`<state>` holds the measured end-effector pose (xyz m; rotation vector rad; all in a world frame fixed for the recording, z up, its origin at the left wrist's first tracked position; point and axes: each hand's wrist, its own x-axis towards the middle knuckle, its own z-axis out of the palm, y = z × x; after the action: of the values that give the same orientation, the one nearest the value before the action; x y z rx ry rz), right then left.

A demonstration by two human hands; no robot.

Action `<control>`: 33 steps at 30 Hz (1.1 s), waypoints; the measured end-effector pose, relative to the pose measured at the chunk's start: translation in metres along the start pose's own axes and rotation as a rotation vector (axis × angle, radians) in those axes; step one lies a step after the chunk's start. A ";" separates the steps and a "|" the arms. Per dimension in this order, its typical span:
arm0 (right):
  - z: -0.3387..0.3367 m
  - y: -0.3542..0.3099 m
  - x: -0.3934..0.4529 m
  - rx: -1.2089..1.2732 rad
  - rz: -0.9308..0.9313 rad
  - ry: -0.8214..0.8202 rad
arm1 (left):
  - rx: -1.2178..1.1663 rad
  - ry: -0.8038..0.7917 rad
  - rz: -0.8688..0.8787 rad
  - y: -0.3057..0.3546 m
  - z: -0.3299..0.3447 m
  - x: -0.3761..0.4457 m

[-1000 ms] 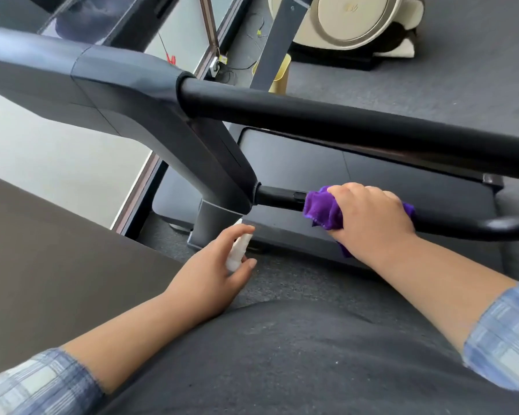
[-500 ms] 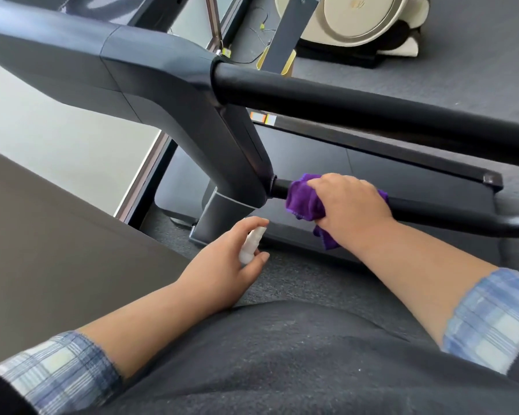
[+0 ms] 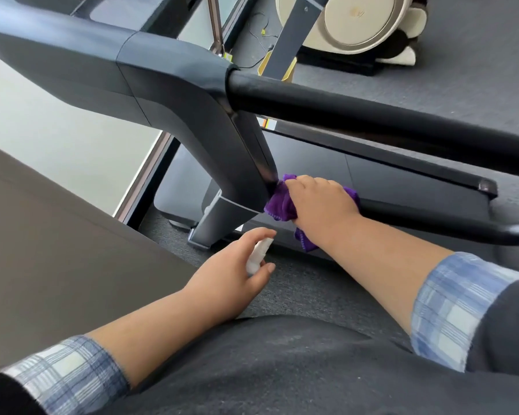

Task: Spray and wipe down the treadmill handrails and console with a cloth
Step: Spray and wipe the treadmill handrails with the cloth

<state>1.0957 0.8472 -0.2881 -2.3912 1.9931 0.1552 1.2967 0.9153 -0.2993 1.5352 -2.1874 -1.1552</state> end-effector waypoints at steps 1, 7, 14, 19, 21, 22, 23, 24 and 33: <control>-0.002 0.010 -0.006 0.015 0.022 -0.020 | -0.013 0.001 0.009 0.001 0.001 0.002; -0.006 0.049 -0.041 0.005 0.141 -0.093 | -0.063 0.009 0.026 -0.003 -0.001 0.006; -0.007 0.008 -0.006 -0.017 0.064 -0.067 | -0.060 0.063 0.015 -0.009 -0.018 0.003; 0.005 -0.018 0.017 -0.054 0.040 -0.040 | -0.063 0.017 0.040 -0.012 -0.013 0.003; 0.008 -0.007 0.009 -0.056 0.024 -0.021 | -0.062 -0.001 0.052 -0.013 -0.011 0.005; 0.007 0.001 0.003 -0.050 0.029 -0.023 | -0.069 -0.005 0.055 -0.013 -0.011 0.008; 0.006 0.010 -0.004 -0.041 0.044 -0.032 | -0.081 -0.006 0.061 -0.012 -0.011 0.010; 0.004 0.019 -0.011 -0.035 0.064 -0.047 | -0.091 -0.006 0.068 -0.011 -0.011 0.013; 0.000 0.036 -0.019 0.021 0.140 -0.111 | -0.104 -0.019 0.095 -0.007 -0.012 0.027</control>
<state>1.0571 0.8593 -0.2846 -2.1785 2.0985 0.2624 1.2964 0.8853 -0.3028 1.3687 -2.1505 -1.2375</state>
